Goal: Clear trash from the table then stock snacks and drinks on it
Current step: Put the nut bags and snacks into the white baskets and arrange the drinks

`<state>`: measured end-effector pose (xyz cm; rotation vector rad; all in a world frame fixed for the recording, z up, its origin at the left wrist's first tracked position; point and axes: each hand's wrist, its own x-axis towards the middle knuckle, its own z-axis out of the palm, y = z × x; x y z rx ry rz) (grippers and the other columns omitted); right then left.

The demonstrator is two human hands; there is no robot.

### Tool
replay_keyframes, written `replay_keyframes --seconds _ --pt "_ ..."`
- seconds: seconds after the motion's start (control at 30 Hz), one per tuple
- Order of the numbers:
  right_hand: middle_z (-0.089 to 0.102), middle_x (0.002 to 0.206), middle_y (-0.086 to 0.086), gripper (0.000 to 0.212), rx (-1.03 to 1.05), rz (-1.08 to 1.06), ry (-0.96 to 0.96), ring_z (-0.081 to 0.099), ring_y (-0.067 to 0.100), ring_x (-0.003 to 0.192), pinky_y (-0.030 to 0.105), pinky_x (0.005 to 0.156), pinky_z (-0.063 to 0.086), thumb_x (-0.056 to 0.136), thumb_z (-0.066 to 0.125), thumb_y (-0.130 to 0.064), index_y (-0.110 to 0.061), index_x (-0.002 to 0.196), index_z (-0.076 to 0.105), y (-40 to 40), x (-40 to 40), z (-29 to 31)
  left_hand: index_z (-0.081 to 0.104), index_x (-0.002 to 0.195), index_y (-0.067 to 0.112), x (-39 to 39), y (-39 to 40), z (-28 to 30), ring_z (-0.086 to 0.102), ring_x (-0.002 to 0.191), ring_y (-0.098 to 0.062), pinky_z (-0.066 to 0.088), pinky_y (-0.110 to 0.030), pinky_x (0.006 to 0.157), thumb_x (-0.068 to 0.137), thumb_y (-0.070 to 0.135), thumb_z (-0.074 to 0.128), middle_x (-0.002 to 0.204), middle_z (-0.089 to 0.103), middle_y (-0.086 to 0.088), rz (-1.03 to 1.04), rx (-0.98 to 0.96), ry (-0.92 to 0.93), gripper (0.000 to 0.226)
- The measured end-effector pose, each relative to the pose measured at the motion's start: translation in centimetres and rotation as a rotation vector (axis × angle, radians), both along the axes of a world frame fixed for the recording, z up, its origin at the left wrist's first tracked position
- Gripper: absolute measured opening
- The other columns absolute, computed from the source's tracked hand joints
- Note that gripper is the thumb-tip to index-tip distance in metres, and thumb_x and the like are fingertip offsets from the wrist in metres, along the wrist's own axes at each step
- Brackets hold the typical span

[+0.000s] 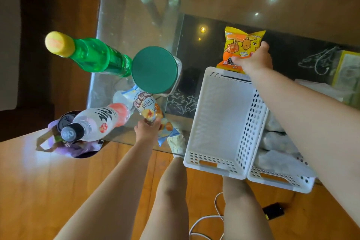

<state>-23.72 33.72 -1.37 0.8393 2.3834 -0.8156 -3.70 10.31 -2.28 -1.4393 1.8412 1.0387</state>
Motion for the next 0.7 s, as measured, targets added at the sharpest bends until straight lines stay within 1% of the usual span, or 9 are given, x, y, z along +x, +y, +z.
replay_keyframes --seconds 0.13,0.2,0.3,0.37,0.43,0.5,0.53,0.63,0.7 --pt "0.053 0.130 0.007 0.076 0.010 -0.024 0.063 0.053 0.028 0.118 0.040 0.096 0.043 0.067 0.080 -0.034 -0.013 0.128 0.040 -0.2 0.0 -0.1 0.054 0.118 -0.001 -0.2 -0.7 0.0 0.057 0.091 -0.032 0.041 -0.031 0.073 0.092 0.025 0.055 0.116 0.060 -0.021 0.010 0.053 -0.004 0.037" --pt "0.054 0.128 0.008 0.066 0.020 -0.027 0.116 0.055 0.027 0.116 0.037 0.093 0.044 0.070 0.078 -0.032 -0.011 0.122 0.045 -0.5 0.3 0.1 0.050 0.121 0.001 -0.1 -1.1 0.1 0.056 0.093 -0.031 0.045 -0.034 0.078 0.093 0.023 0.053 0.116 0.060 -0.019 0.035 0.081 -0.018 0.036" --pt "0.054 0.126 0.010 0.058 -0.041 -0.077 0.271 0.056 0.024 0.113 0.030 0.089 0.044 0.072 0.076 -0.027 -0.008 0.119 0.047 -1.1 1.2 1.7 0.046 0.125 0.002 0.5 -1.9 0.7 0.057 0.101 -0.033 0.046 -0.037 0.084 0.093 0.020 0.053 0.119 0.058 -0.019 0.033 0.101 -0.029 0.037" --pt "0.054 0.125 0.011 0.059 -0.121 -0.097 0.368 0.056 0.023 0.113 0.031 0.093 0.047 0.072 0.075 -0.024 -0.007 0.120 0.046 -1.2 2.4 3.5 0.048 0.122 0.000 1.0 -2.3 1.6 0.058 0.103 -0.033 0.046 -0.038 0.087 0.093 0.015 0.053 0.118 0.060 -0.020 0.020 0.132 0.007 0.033" --pt "0.054 0.125 0.012 0.061 -0.167 -0.085 0.419 0.055 0.022 0.112 0.033 0.093 0.047 0.071 0.074 -0.022 -0.006 0.122 0.044 -1.3 4.3 5.5 0.050 0.118 0.000 1.8 -2.6 2.9 0.060 0.097 -0.031 0.048 -0.038 0.085 0.093 0.010 0.052 0.116 0.062 -0.020 0.011 0.163 0.057 0.027" --pt "0.054 0.125 0.011 0.062 -0.195 -0.071 0.428 0.055 0.021 0.111 0.031 0.091 0.046 0.071 0.074 -0.021 -0.007 0.123 0.043 -1.3 6.8 7.2 0.050 0.119 -0.002 2.9 -2.7 4.1 0.060 0.091 -0.026 0.052 -0.034 0.077 0.093 0.008 0.051 0.112 0.062 -0.017 -0.014 0.188 0.091 0.028" --pt "0.053 0.125 0.010 0.062 -0.203 -0.064 0.420 0.055 0.021 0.111 0.030 0.090 0.046 0.071 0.075 -0.021 -0.008 0.123 0.043 -1.2 8.2 7.9 0.049 0.120 -0.003 3.5 -2.7 4.7 0.059 0.090 -0.024 0.051 -0.029 0.071 0.093 0.008 0.051 0.110 0.062 -0.016 -0.029 0.196 0.097 0.029" --pt "0.052 0.123 0.012 0.059 -0.211 -0.060 0.369 0.054 0.021 0.109 0.027 0.085 0.045 0.074 0.075 -0.021 -0.008 0.122 0.043 -1.2 12.7 9.2 0.044 0.120 -0.003 5.4 -2.1 6.4 0.058 0.092 -0.024 0.048 -0.028 0.071 0.093 0.006 0.052 0.110 0.059 -0.015 -0.005 0.241 0.090 0.029" --pt "0.052 0.123 0.012 0.057 -0.226 -0.083 0.320 0.055 0.023 0.110 0.032 0.087 0.047 0.076 0.073 -0.019 -0.009 0.122 0.042 -1.1 15.7 9.4 0.044 0.117 -0.001 6.7 -1.3 7.3 0.060 0.086 -0.020 0.047 -0.024 0.064 0.093 0.004 0.051 0.105 0.059 -0.012 -0.002 0.275 0.099 0.026"
